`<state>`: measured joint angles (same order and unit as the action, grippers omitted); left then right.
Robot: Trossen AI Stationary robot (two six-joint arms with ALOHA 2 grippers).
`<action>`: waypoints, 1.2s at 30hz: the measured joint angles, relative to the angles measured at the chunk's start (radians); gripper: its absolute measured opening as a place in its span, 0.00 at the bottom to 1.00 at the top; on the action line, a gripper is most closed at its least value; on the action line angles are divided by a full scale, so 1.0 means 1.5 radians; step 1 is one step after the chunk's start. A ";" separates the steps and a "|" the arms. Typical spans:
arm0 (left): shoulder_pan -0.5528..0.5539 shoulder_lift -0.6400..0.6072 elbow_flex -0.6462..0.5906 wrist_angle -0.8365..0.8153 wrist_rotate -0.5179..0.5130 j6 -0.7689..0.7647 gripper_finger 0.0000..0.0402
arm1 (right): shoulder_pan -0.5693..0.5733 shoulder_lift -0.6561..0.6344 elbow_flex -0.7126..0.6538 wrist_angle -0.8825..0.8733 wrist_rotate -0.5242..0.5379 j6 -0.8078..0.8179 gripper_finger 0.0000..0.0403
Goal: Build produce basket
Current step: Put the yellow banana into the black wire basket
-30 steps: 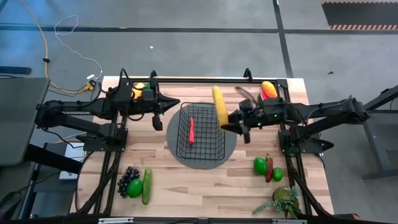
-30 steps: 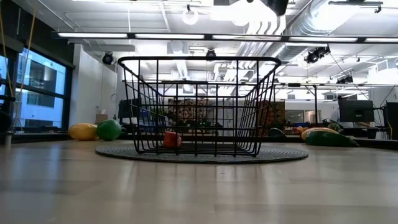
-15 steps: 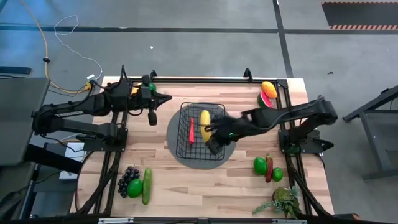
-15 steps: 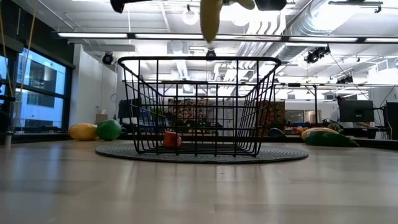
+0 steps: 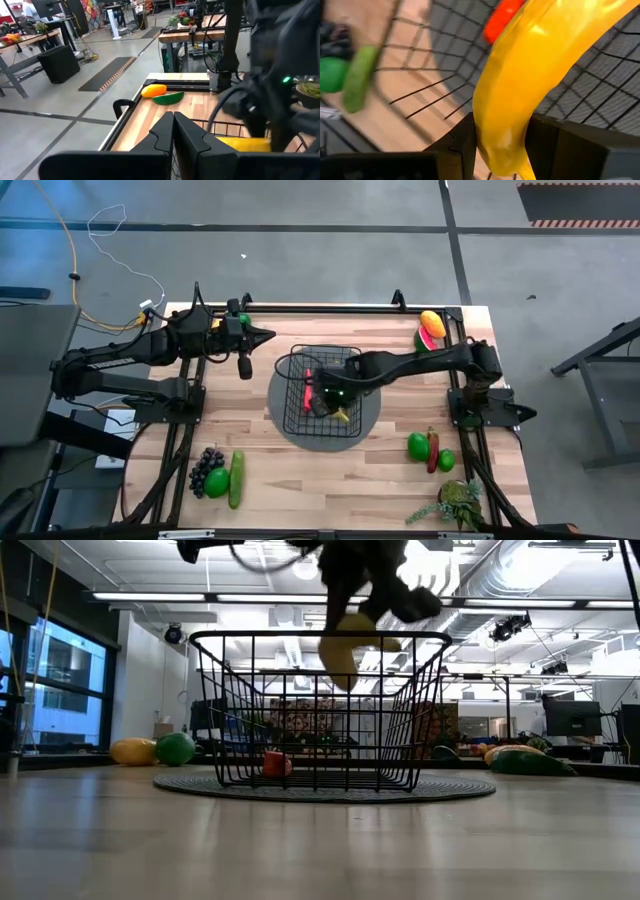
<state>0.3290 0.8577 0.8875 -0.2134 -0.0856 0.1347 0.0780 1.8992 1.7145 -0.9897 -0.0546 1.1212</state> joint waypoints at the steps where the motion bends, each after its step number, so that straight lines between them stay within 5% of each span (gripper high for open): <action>1: 0.000 0.000 0.000 0.000 0.000 0.000 0.00 | -0.006 0.006 0.000 -0.006 0.000 0.000 0.28; 26: 0.000 0.000 0.000 0.001 -0.003 0.000 0.00 | -0.060 0.068 -0.002 -0.015 -0.046 -0.055 0.28; 36: 0.000 0.001 0.000 0.001 -0.003 0.000 0.00 | -0.065 0.087 -0.002 -0.010 -0.059 0.002 0.28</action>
<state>0.3288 0.8593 0.8875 -0.2124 -0.0898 0.1341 -0.0196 2.0301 1.7119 -1.0051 -0.1436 1.1243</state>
